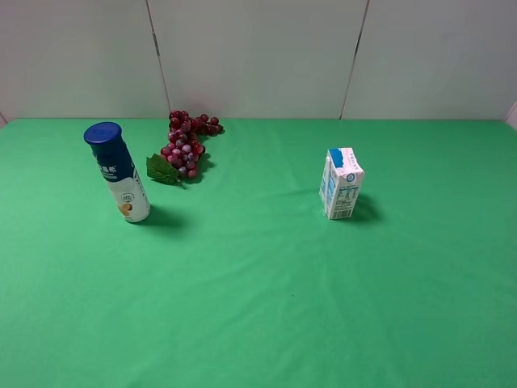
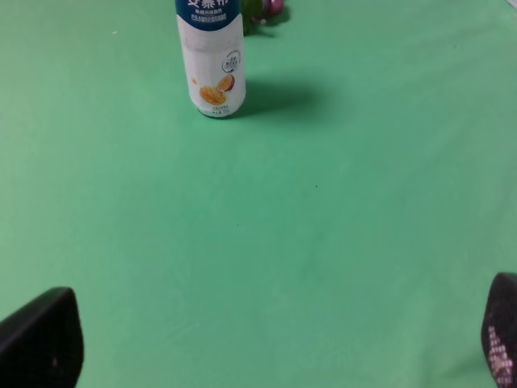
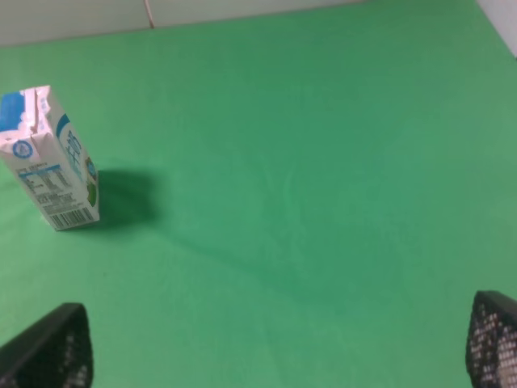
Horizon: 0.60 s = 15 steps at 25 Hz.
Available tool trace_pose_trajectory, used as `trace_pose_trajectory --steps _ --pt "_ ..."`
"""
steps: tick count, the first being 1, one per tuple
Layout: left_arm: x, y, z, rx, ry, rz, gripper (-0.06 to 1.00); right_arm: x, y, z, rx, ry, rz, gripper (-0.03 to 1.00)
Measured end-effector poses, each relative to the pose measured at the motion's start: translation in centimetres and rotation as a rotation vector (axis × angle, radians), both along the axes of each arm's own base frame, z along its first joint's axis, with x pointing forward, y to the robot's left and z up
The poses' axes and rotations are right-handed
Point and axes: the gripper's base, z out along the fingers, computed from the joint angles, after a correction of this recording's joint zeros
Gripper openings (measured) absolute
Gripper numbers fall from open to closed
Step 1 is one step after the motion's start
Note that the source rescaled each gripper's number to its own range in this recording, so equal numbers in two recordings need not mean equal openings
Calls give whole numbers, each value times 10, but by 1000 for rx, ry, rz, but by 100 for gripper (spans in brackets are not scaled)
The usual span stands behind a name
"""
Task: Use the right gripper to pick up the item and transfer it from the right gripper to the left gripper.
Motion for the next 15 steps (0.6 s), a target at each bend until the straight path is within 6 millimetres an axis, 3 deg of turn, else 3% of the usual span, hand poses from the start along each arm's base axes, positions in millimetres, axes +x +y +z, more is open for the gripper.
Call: trace_pose_trajectory --steps 15 --pt "0 0 0 0 0 0 100 0 0 0 0 0 0 100"
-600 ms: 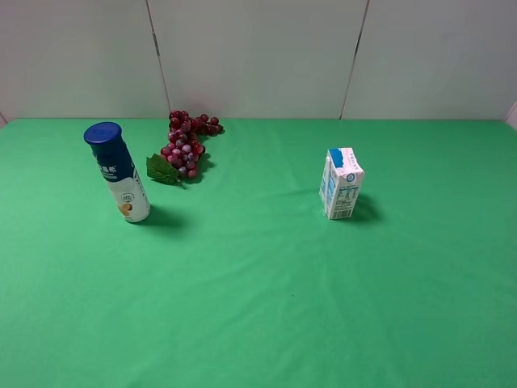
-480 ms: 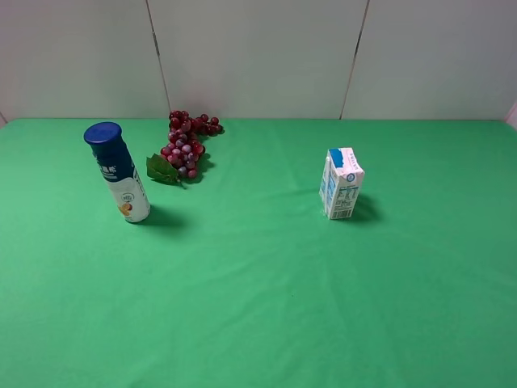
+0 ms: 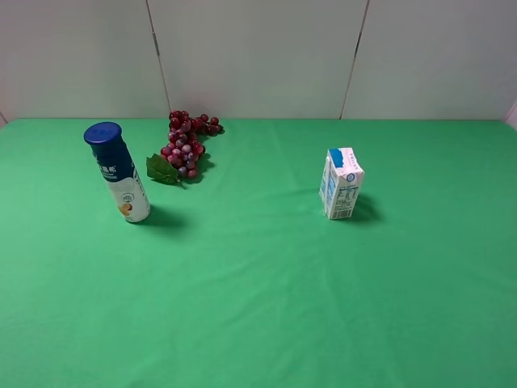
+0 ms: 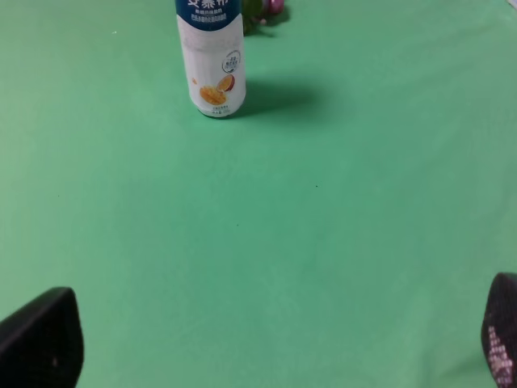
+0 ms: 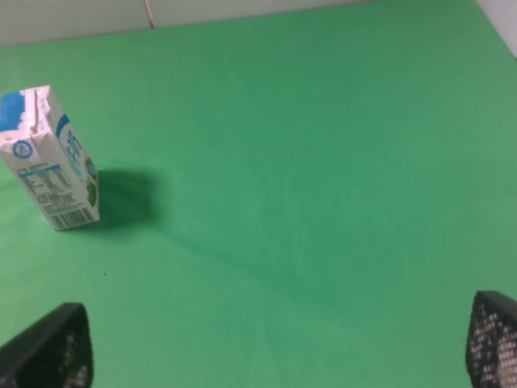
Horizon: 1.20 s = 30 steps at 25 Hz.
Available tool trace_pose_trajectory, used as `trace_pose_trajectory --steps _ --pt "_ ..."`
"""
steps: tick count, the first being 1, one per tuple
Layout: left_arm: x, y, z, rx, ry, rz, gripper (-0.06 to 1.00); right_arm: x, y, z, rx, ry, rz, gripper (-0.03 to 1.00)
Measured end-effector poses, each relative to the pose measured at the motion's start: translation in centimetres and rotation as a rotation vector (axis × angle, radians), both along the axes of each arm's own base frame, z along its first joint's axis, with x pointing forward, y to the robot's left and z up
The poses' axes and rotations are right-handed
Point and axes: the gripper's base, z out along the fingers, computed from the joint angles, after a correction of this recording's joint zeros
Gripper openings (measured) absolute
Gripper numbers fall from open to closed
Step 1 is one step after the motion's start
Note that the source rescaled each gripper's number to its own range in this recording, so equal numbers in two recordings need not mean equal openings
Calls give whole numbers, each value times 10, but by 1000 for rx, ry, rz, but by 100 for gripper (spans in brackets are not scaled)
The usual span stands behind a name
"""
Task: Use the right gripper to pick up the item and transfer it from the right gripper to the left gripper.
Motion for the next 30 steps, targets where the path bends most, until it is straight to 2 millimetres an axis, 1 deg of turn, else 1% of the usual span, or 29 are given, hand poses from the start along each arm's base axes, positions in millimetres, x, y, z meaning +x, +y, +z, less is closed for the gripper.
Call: trace_pose_trajectory --steps 30 --pt "0 0 0 1 1 0 100 0 0 0 -1 -2 0 100"
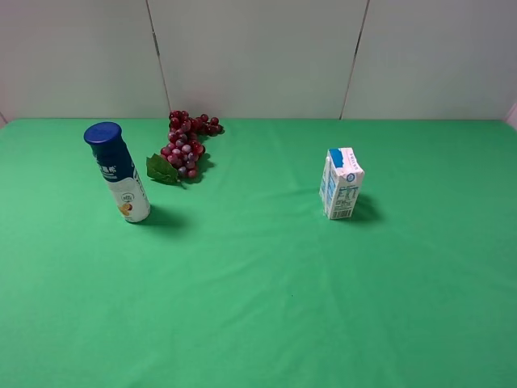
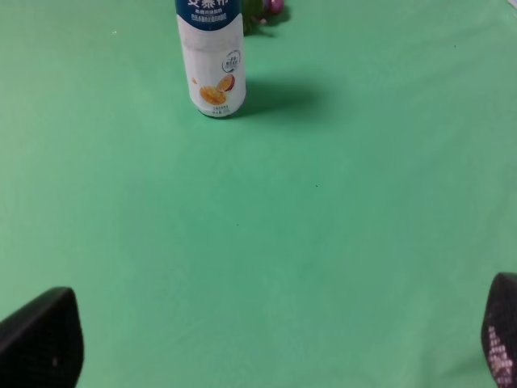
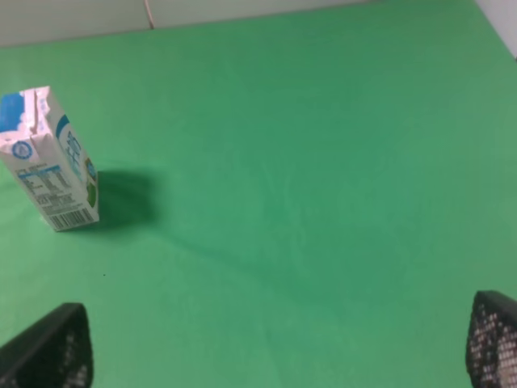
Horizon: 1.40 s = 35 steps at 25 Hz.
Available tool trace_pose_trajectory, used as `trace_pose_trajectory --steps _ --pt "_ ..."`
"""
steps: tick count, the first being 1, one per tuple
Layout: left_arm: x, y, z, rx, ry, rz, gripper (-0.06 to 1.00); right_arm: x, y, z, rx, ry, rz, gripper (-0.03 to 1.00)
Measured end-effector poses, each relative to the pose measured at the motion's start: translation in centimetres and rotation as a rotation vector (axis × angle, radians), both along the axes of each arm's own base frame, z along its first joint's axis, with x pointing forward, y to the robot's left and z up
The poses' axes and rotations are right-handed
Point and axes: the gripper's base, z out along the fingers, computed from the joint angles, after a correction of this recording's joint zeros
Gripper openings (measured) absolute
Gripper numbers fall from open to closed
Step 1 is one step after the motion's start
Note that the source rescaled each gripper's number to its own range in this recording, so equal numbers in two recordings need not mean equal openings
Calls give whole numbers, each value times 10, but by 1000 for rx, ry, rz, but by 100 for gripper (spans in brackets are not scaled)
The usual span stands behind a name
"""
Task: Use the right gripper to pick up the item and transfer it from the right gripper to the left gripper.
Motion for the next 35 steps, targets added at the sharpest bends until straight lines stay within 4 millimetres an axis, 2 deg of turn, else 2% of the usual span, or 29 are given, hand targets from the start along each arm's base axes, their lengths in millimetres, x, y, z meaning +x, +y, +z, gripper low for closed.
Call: trace_pose_trajectory --steps 4,7,11,17,22,27,31,35 --pt "0 0 0 0 0 0 100 -1 0 10 -1 1 -2 100" --pt "0 0 0 0 0 0 100 9 0 32 -4 36 -3 100" --pt "0 0 0 0 0 0 100 38 2 60 -37 108 14 100" --pt "0 0 0 0 0 0 100 96 8 84 -101 234 87 100" --pt "0 0 0 -1 -1 0 100 146 28 83 -140 362 211 100" --pt "0 0 0 -1 -1 0 100 194 60 76 -189 472 325 100" --pt "0 0 0 -1 -1 0 100 227 84 70 -209 540 373 100" --pt "0 0 0 -1 -1 0 100 253 106 67 -204 582 400 100"
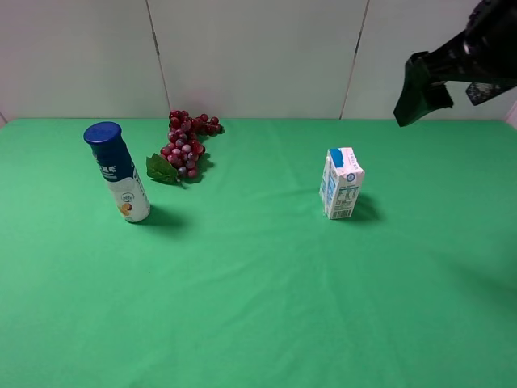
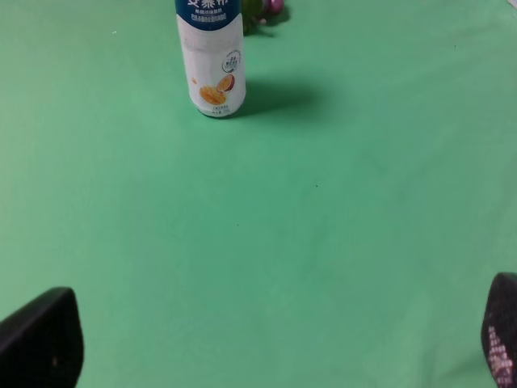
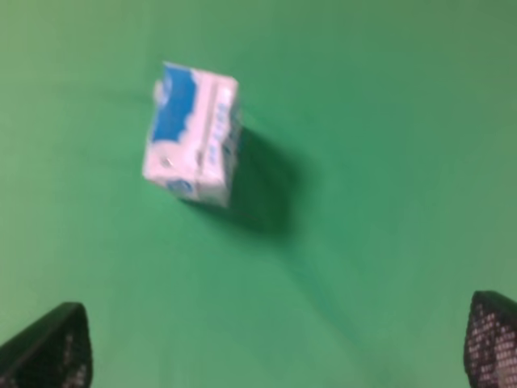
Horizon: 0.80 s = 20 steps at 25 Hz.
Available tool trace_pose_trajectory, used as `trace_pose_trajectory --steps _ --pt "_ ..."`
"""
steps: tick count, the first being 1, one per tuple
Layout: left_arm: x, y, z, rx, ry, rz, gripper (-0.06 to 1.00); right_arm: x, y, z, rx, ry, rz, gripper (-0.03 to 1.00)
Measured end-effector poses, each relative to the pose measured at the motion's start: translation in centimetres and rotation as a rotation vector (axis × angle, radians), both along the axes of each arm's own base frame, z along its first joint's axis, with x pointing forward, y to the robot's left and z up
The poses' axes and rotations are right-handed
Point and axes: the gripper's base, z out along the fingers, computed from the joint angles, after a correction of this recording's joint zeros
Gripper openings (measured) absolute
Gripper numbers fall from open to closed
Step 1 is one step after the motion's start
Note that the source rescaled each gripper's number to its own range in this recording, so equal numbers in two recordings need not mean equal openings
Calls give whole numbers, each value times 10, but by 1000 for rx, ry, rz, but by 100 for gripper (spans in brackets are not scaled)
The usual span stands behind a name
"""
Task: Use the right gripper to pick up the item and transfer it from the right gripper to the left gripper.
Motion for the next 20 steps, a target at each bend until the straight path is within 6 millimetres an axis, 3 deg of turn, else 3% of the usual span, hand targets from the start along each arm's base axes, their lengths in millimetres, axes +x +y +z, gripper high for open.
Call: trace_pose_trajectory --steps 10,20 --pt "0 0 0 0 0 0 100 48 41 -38 -25 154 10 100" --pt "0 0 0 0 0 0 100 80 59 -79 -42 255 -16 100"
